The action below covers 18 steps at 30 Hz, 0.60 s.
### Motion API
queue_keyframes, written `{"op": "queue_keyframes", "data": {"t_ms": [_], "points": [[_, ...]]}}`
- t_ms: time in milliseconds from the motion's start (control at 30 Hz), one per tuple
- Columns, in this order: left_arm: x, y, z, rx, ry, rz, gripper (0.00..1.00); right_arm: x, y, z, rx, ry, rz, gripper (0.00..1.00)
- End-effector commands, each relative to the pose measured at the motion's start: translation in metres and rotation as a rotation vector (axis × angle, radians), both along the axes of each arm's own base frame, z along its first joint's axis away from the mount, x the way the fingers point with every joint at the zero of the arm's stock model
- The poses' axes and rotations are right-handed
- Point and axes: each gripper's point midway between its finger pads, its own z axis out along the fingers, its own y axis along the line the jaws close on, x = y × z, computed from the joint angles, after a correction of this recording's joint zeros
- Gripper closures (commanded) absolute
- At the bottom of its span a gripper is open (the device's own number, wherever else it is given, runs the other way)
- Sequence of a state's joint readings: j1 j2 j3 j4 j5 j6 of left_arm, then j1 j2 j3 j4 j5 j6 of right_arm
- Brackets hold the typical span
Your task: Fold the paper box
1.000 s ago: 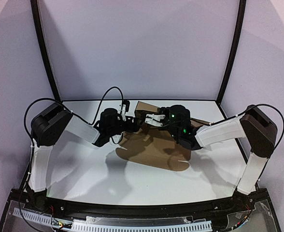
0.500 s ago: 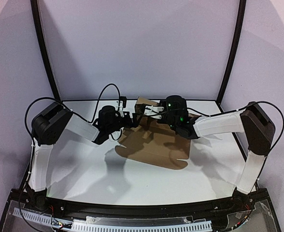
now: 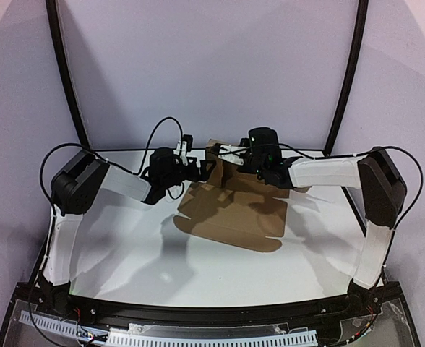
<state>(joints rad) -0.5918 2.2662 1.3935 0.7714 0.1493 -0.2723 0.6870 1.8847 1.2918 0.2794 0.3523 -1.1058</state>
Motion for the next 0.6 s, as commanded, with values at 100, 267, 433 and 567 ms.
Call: {"op": "queue_keyframes", "data": {"t_ms": [100,267,433,567], "points": [[0.028,-0.003,0.04,-0.081,-0.058,-0.114,0.01,-0.047,0.01,-0.088,-0.128,0.385,0.152,1.0],[0.036,-0.005,0.031,-0.07,-0.045,-0.099,0.01,-0.045,0.004,-0.09,-0.122,0.452,0.141,1.0],[0.051,0.005,0.022,-0.068,-0.022,0.001,0.01,-0.047,0.004,-0.092,-0.113,0.485,0.14,1.0],[0.053,0.007,0.039,-0.116,-0.074,0.015,0.19,-0.052,0.007,-0.093,-0.097,0.515,0.155,1.0]]}}
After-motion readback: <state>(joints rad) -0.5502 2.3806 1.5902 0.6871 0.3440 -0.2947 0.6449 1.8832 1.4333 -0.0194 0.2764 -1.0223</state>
